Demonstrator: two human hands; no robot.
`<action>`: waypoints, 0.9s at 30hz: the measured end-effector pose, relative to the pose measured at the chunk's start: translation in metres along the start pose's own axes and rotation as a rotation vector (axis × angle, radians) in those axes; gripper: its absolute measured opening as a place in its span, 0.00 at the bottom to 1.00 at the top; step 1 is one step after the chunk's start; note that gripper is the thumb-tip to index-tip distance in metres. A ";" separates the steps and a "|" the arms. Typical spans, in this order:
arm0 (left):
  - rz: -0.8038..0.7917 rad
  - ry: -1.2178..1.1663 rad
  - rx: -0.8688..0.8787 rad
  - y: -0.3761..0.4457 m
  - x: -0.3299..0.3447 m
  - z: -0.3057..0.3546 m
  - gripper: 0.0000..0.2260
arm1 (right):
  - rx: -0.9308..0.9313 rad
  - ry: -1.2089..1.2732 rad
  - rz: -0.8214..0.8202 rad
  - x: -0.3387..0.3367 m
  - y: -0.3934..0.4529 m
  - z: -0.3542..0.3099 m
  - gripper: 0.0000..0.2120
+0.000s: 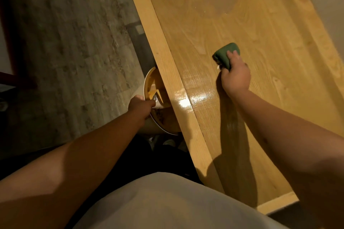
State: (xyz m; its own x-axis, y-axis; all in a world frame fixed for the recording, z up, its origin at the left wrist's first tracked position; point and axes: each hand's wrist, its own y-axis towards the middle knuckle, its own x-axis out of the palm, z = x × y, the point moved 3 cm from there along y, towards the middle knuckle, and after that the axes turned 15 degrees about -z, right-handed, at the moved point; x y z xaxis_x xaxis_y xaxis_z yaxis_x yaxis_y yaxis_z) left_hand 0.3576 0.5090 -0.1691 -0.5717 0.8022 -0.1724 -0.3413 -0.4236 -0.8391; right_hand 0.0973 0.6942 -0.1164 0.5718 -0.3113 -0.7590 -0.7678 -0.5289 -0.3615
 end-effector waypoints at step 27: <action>-0.010 -0.139 0.054 -0.012 -0.018 -0.015 0.11 | -0.054 0.513 -0.264 0.105 -0.084 -0.115 0.15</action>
State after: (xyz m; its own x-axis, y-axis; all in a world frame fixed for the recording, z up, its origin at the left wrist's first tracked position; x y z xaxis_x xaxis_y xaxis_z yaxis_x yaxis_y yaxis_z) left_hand 0.3830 0.5061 -0.1634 -0.6645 0.7420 -0.0881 -0.3847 -0.4409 -0.8109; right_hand 0.2553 0.6153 -0.1028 0.8189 -0.4997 -0.2823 -0.5724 -0.6756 -0.4647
